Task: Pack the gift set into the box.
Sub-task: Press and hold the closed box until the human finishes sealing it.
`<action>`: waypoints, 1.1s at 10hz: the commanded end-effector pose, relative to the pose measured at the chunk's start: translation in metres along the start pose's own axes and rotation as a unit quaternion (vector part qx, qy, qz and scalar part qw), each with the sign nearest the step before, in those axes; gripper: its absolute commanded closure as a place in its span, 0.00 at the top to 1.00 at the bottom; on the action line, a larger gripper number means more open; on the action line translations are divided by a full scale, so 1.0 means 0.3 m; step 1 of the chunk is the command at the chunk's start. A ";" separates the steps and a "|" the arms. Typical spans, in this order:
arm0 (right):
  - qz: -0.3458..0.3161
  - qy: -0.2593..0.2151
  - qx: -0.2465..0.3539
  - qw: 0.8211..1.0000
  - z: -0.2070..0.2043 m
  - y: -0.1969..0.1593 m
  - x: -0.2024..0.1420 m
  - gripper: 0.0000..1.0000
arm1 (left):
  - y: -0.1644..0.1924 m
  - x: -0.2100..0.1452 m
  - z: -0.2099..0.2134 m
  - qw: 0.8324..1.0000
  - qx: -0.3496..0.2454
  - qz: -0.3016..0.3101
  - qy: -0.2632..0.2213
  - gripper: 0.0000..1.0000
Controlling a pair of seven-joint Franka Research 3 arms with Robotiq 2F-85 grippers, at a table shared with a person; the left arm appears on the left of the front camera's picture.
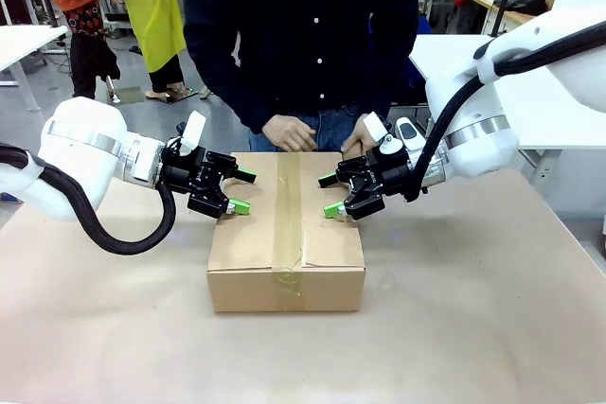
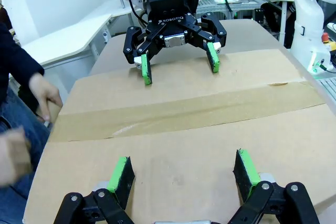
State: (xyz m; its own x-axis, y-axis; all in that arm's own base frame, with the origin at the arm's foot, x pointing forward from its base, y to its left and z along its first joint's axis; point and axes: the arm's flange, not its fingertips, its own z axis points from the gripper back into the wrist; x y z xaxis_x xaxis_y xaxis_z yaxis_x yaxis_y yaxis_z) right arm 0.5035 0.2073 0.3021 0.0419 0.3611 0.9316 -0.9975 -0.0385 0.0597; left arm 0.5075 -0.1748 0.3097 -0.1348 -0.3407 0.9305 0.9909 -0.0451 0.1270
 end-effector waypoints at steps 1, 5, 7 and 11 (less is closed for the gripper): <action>-0.042 -0.018 0.010 0.999 0.072 0.031 0.084 1.00 | -0.014 0.070 0.088 0.997 -0.051 0.060 0.001 1.00; -0.249 -0.111 -0.110 0.956 0.653 0.237 0.135 1.00 | -0.110 0.109 0.609 0.966 -0.048 0.231 -0.109 1.00; -0.305 -0.187 -0.145 0.923 0.916 0.345 -0.061 1.00 | -0.199 -0.055 0.873 0.942 0.007 0.270 -0.201 1.00; -0.340 -0.213 -0.183 0.898 1.038 0.425 -0.197 1.00 | -0.271 -0.182 1.032 0.921 0.068 0.310 -0.226 1.00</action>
State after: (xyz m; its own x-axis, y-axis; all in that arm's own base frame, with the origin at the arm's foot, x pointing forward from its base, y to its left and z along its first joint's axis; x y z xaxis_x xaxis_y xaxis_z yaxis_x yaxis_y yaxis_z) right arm 0.3958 -0.1156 0.3388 0.6065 -0.2435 0.7569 -0.6531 0.3904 0.6489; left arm 0.4424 0.1466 0.3280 0.4652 0.2338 0.8538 0.8409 0.1848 -0.5087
